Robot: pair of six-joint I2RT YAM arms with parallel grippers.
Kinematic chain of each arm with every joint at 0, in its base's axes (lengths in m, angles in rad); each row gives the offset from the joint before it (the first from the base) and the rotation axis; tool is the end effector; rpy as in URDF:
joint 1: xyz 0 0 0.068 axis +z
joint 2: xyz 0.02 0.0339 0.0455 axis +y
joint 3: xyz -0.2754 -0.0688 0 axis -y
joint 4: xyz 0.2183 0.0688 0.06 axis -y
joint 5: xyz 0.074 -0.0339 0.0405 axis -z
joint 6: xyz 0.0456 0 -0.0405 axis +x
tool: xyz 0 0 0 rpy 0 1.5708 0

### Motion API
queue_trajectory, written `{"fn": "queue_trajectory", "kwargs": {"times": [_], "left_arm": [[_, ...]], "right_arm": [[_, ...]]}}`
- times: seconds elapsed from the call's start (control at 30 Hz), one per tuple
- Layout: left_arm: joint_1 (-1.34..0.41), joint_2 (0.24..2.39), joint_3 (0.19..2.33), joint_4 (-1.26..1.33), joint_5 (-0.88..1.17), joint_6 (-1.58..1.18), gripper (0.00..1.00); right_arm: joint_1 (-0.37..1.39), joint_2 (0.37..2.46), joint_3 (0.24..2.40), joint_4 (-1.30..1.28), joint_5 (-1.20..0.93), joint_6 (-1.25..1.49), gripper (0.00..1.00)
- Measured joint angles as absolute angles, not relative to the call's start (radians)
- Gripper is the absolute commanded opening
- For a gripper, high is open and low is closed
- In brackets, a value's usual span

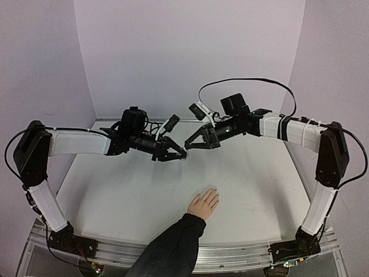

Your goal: Paint the nails

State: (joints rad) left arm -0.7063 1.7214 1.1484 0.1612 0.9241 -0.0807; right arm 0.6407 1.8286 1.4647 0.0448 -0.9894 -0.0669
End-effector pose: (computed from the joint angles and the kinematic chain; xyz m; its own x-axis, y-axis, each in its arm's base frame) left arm 0.2581 -0.2680 0.2772 -0.3799 0.2602 -0.8877 0.9198 0.0047 -0.3923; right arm 0.3056 0.2754 0.3271 -0.1865 -0.1848 -0.9649 -0.9791 -0.0465 0.1981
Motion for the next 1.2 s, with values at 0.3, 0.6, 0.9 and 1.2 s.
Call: {"fn": "queue_trajectory", "kwargs": {"times": [0.3,0.6,0.9,1.2], "left_arm": [[-0.748,1.575,1.065,0.166,0.933,-0.137,0.00],[-0.898,1.481,1.003,0.186,0.222,-0.010,0.00],[-0.996,1.579,1.044,0.189,-0.210,0.081,0.00],[-1.015,1.592,1.079,0.192,-0.322,0.080,0.00]], "right_arm": [[0.683,1.742,1.410,0.095,-1.027,-0.050,0.65],[0.692,1.659,1.391,0.144,-0.650,0.413,0.75],[0.721,1.653,1.386,0.164,-0.417,0.585,0.62],[0.776,1.656,1.388,0.165,-0.305,0.601,0.50]]}}
